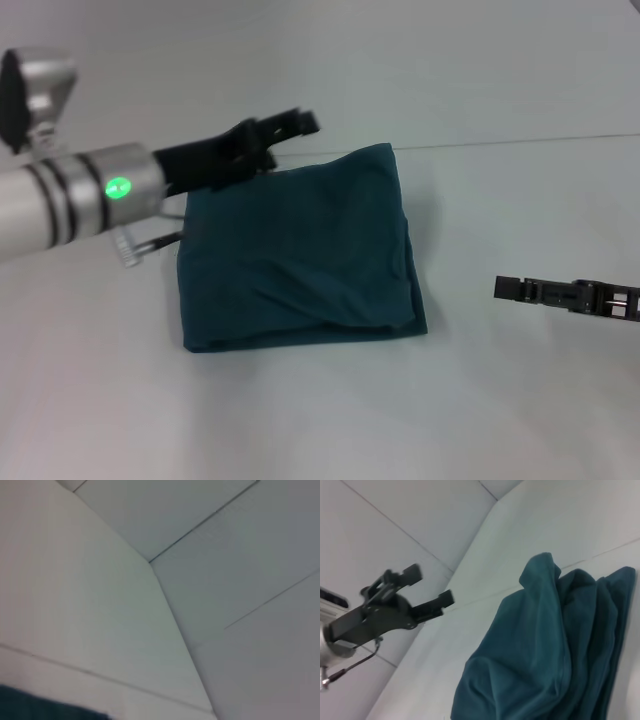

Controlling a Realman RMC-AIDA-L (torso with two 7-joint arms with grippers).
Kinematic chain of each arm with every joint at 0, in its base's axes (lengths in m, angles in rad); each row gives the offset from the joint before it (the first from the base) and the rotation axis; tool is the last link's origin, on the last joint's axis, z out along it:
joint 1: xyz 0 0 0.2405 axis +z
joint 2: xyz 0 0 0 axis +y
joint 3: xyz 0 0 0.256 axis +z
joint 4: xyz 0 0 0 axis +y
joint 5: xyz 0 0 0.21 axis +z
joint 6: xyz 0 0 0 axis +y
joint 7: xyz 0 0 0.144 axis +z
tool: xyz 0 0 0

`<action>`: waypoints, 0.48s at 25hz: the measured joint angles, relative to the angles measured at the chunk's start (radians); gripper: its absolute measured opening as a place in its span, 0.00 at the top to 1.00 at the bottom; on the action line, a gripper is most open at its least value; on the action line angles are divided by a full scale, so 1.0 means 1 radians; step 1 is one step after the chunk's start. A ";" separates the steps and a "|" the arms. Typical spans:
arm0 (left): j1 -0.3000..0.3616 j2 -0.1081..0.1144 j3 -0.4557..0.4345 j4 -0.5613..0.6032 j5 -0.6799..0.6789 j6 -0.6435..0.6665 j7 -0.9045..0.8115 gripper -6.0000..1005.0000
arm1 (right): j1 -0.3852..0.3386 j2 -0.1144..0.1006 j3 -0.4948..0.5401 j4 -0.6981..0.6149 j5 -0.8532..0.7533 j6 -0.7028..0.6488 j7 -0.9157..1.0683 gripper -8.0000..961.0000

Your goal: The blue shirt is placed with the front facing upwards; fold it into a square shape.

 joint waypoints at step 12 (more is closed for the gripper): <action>0.178 0.066 -0.145 0.070 0.140 0.279 0.049 0.05 | 0.109 -0.057 0.001 -0.054 -0.111 -0.001 0.179 0.08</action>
